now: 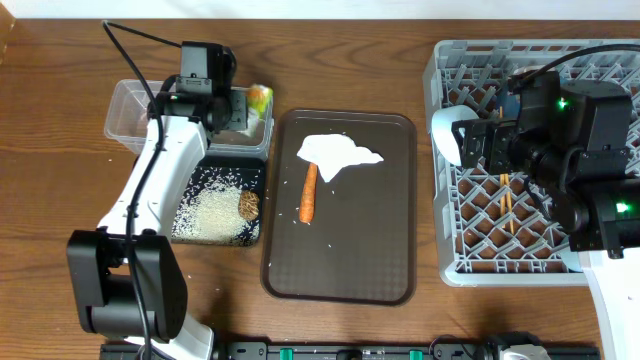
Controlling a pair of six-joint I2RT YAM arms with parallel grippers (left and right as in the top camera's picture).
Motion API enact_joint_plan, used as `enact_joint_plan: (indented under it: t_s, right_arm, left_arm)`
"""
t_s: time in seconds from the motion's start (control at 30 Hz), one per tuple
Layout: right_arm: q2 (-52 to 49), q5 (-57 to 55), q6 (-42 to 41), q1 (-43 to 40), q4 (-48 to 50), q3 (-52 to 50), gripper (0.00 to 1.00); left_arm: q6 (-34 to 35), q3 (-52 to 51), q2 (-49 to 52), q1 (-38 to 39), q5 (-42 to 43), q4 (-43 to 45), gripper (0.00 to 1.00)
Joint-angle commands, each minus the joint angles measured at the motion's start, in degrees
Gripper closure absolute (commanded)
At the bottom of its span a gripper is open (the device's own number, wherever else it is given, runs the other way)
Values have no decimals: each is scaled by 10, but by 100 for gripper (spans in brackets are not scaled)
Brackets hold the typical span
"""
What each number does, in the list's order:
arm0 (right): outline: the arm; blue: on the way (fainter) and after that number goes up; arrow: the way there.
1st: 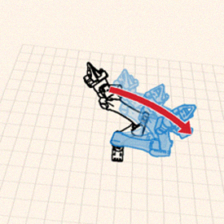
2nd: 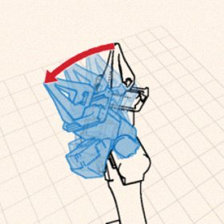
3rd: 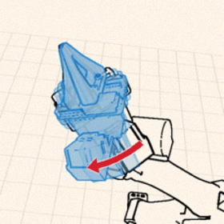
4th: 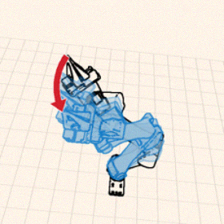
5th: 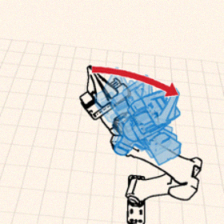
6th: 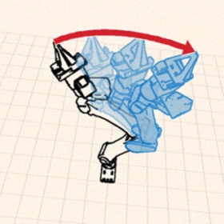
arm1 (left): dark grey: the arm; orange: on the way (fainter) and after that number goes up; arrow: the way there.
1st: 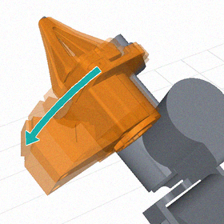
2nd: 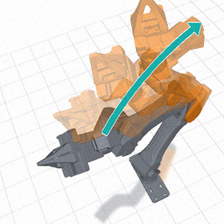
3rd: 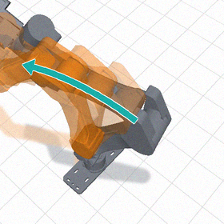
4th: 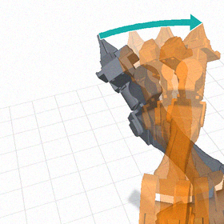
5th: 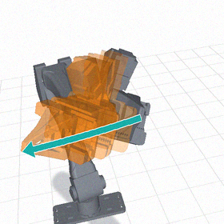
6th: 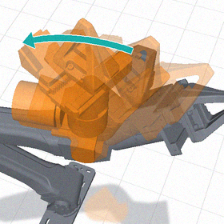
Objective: Sort waste into correct bins and load items into the dishwasher rack
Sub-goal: 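Move left gripper back to the white tissue and grasp it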
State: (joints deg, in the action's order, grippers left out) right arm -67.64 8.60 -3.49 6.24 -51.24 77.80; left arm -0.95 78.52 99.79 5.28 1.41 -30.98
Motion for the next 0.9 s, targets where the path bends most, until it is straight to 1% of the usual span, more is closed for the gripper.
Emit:
enact_joint_plan:
  t_s: [0.0, 0.1, 0.2, 0.27, 0.4, 0.53, 0.6, 0.73, 0.87]
  right_arm:
    - [1, 5, -7, 6, 0, 2, 1]
    - [1, 5, -7, 6, 0, 2, 1]
    - [1, 5, -7, 6, 0, 2, 1]
    - [1, 5, -7, 6, 0, 2, 1]
    - [1, 5, -7, 6, 0, 2, 1]
    - [1, 5, -7, 6, 0, 2, 1]
    - [1, 5, -7, 6, 0, 2, 1]
    - [1, 5, -7, 6, 0, 2, 1]
    - [1, 5, -7, 6, 0, 2, 1]
  left_arm:
    - [2, 1, 4, 14, 33, -9, 67]
    - [-5, 1, 2, 33, 68, -20, 67]
    - [-41, 1, 2, 67, 113, -38, 67]
    - [-61, 1, 3, 96, 112, -48, 66]
    - [-103, -8, 9, 153, 112, -42, 52]
    - [-107, -14, 37, 202, 112, -25, 50]
    - [-109, -14, 57, 219, 111, -19, 46]
    - [-121, -14, 102, 242, 110, 7, 46]
    - [-121, -14, 133, 248, 108, 37, 46]
